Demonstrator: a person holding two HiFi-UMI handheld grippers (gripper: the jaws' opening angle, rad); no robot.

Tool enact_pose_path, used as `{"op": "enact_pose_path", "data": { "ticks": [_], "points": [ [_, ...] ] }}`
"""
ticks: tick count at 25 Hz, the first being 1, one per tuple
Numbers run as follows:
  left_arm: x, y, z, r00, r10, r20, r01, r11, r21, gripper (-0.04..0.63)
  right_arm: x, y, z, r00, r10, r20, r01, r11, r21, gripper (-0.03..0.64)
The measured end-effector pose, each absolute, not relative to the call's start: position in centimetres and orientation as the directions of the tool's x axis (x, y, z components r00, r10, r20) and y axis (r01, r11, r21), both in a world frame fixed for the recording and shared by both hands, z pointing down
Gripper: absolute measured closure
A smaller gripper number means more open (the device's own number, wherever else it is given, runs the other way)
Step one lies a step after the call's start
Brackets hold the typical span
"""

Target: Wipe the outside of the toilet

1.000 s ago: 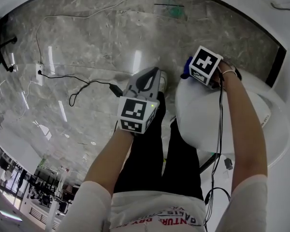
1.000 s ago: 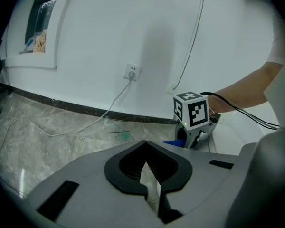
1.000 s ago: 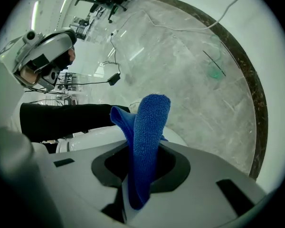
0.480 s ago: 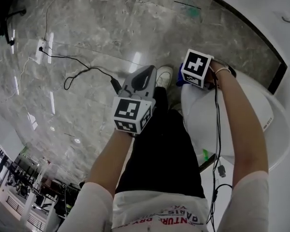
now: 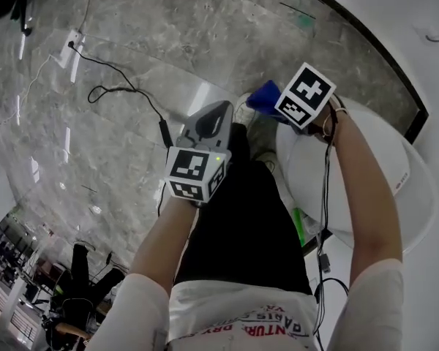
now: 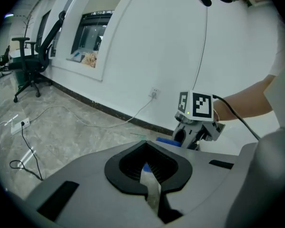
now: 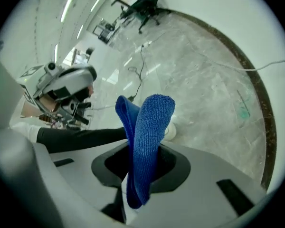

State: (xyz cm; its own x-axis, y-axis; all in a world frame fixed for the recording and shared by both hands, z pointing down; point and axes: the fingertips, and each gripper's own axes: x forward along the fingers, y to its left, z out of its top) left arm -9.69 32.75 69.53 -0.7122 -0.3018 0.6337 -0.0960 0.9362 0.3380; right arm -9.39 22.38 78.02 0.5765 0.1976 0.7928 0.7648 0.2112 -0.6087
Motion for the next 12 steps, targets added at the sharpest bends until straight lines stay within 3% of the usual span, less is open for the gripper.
{"op": "enact_pose_path", "data": {
  "ticks": [6,9,12],
  "points": [
    [-12.2,32.6,59.3,-0.784,-0.303,0.542,-0.139,0.936,0.323,0.589,-13.6,23.2,67.8,0.214,0.469,0.857,0.803,0.415,-0.427,0.540],
    [-15.1,30.9,52.8,-0.805,-0.331,0.493,-0.201,0.933,0.298,0.590,-16.3,20.8,61.7,0.005,0.487,0.874,0.782,0.543,-0.307,0.540],
    [-16.9,28.4,45.7,-0.812,-0.354,0.464,-0.238,0.927,0.290,0.590,-17.4,17.6,54.7,-0.118,0.481,0.869,0.748,0.619,-0.241,0.540]
  ]
}}
